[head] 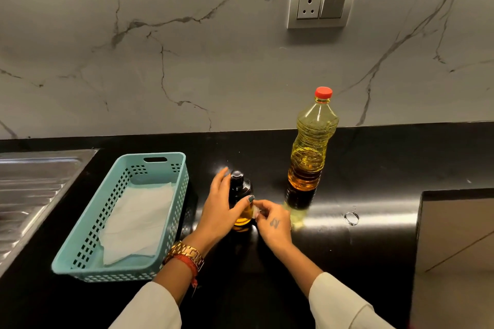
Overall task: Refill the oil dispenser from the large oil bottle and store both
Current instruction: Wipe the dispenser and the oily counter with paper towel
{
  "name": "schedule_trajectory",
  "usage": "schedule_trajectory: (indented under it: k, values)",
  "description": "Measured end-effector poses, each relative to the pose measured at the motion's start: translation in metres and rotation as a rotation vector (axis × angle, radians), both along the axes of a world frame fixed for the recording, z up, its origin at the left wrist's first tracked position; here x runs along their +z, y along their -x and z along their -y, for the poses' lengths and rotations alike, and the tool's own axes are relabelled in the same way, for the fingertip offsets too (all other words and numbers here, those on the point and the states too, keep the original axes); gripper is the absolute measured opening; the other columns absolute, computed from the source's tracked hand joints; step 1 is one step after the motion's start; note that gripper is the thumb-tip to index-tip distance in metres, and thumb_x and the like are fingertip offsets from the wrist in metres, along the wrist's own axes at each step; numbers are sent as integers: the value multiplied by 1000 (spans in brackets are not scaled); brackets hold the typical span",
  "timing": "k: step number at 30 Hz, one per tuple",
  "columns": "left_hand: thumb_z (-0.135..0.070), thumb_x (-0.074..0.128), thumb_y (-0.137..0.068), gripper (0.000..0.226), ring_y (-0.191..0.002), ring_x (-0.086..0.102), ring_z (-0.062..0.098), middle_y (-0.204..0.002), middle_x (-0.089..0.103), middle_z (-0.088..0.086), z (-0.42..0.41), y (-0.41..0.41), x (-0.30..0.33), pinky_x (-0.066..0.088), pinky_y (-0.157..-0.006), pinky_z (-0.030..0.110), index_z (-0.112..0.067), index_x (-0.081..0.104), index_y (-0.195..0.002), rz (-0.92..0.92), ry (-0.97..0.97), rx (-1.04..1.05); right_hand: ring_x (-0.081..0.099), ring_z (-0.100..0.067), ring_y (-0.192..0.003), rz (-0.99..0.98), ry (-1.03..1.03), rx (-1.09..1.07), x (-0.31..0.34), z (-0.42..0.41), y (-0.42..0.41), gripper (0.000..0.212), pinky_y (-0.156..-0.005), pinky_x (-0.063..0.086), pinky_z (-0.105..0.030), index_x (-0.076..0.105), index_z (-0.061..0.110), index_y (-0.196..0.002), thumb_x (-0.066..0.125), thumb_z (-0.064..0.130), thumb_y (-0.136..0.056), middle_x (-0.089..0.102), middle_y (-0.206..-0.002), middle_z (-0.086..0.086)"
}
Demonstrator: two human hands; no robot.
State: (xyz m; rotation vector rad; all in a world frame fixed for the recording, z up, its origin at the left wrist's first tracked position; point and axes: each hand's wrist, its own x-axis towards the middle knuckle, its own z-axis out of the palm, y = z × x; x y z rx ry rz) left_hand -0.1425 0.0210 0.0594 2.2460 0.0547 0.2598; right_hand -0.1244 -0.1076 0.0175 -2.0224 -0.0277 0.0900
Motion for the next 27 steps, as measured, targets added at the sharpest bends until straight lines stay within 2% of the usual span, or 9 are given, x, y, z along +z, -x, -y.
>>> schedule_trajectory:
  k: [3, 5, 10, 12, 14, 16, 21, 24, 27]
  values:
    - [-27, 70, -80, 57, -109, 46, 13, -119, 37, 1, -6, -1, 1, 38, -89, 16, -14, 45, -130, 31, -27, 5, 66, -16, -92, -74, 91, 43, 6, 2, -14, 23, -78, 50, -23, 71, 14, -102, 62, 8, -82, 72, -97, -5]
    - [-25, 73, -77, 58, -94, 48, 9, -107, 42, -1, -9, -2, 1, 42, -82, 17, -15, 48, -129, 43, -42, 0, 66, -12, -86, -86, 72, 41, 20, 2, -24, 20, -75, 49, -22, 72, 14, -98, 63, 9, -82, 73, -93, -4]
    - [-20, 72, -77, 67, -114, 50, 10, -124, 48, -5, -7, 1, -11, 44, -96, 29, -24, 38, -135, 68, 53, 38, 60, 4, -76, 99, -101, -4, 40, 0, -23, 25, -70, 46, -4, 72, 15, -99, 57, 1, -84, 68, -86, 8]
    - [-21, 72, -77, 68, -116, 50, 11, -127, 49, -5, -2, 3, -16, 44, -97, 30, -26, 36, -134, 72, 97, 84, 61, 0, -81, 122, -50, -15, 31, -2, -16, 28, -71, 46, -7, 71, 18, -101, 56, 2, -85, 68, -88, 9]
    - [-26, 75, -74, 71, -114, 50, 9, -124, 48, -8, 3, 5, -18, 42, -96, 27, -25, 37, -134, 88, 117, 109, 64, -9, -89, 96, 11, -9, 18, -4, -13, 26, -76, 49, -17, 70, 20, -102, 56, 6, -86, 71, -96, 2]
    - [-28, 78, -71, 75, -113, 46, 6, -124, 44, -8, 5, 5, -20, 38, -95, 22, -24, 38, -134, 107, 122, 122, 65, -15, -94, 29, 67, 23, 9, -2, -12, 24, -77, 48, -19, 70, 17, -104, 57, 8, -86, 71, -101, -4]
    - [-24, 81, -67, 78, -107, 50, 7, -115, 47, -6, -5, -1, -20, 39, -91, 20, -33, 39, -132, 80, 146, 97, 66, -11, -90, -11, 53, 41, 17, 7, -20, 23, -81, 51, -21, 71, 15, -102, 60, 7, -84, 72, -98, -3]
    - [-19, 80, -69, 82, -109, 48, -2, -118, 49, -13, -8, 1, -17, 36, -92, 14, -34, 35, -136, 47, 206, 39, 62, 1, -79, 116, -80, -60, 28, 9, -20, 26, -75, 51, -14, 72, 18, -100, 61, 3, -82, 68, -86, 8]
    - [-19, 81, -68, 77, -102, 51, -7, -115, 52, -17, -2, 3, -20, 38, -84, 4, -34, 37, -130, 23, 227, 29, 62, 1, -81, 141, -103, -29, 26, 6, -16, 28, -72, 48, -7, 72, 19, -101, 59, 2, -83, 68, -86, 11]
